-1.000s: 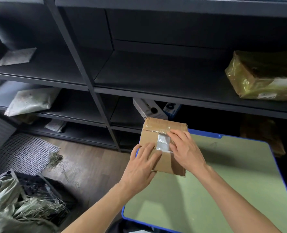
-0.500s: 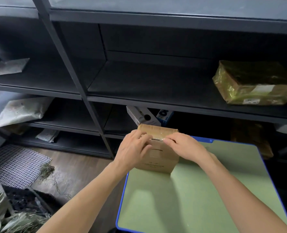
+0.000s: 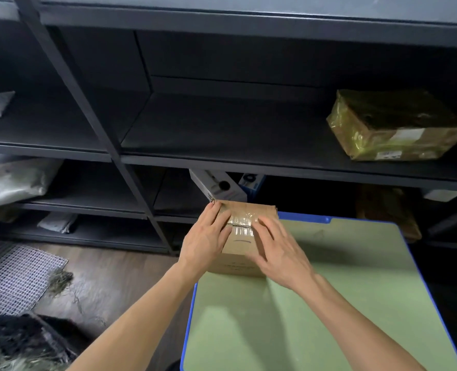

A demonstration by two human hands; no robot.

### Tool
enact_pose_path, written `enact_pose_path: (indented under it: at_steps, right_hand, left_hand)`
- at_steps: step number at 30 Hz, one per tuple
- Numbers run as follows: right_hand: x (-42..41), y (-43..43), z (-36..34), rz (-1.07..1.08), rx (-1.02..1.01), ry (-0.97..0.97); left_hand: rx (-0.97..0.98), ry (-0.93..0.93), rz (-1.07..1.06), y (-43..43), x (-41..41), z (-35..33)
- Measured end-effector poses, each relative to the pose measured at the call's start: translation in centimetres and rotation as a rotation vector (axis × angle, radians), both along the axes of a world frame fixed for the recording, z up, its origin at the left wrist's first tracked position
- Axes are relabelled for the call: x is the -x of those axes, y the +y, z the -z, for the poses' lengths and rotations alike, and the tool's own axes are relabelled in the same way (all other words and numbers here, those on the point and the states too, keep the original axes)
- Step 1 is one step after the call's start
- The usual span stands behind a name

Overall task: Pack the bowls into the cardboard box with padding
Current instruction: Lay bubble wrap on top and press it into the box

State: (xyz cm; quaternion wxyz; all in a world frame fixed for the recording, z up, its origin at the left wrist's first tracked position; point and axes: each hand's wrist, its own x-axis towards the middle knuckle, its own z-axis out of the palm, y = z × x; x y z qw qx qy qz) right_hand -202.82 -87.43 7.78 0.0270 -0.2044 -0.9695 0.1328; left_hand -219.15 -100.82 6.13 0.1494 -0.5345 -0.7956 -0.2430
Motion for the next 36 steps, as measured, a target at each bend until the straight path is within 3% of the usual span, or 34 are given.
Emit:
enact_pose_path:
  at_steps: [4,7,12,25,30,36]
  right_hand:
    - [0.0,-0.4,0.8,-0.015,-0.088,-0.083]
    - [0.3,-0.6,0.9,-0.005,-0.135,-0.132]
    - [0.2,-1.0,0.6,-0.005,-0.194,-0.198]
    - [0.5,-0.9,0.0,0.013,-0.161,-0.238]
    - [0.2,-1.0,-0.3,0.009,-0.128,-0.214]
    - [0.3,-1.1,-0.4,0.023,-0.096,-0.184]
  left_hand:
    - [-0.015,0.109,0.029,0.1,0.2,-0.3]
    - [0.133,-0.081,0.024,0.5,1.5,0.4]
    - [0.277,-0.238,0.045,2.5,2.9,1.6]
    - [0.182,-0.252,0.096,2.3,2.6,0.9]
    - [0.156,-0.027,0.183,0.2,1.9,0.1]
    - [0.179,-0.127,0.119,-1.4,1.7,-0.8]
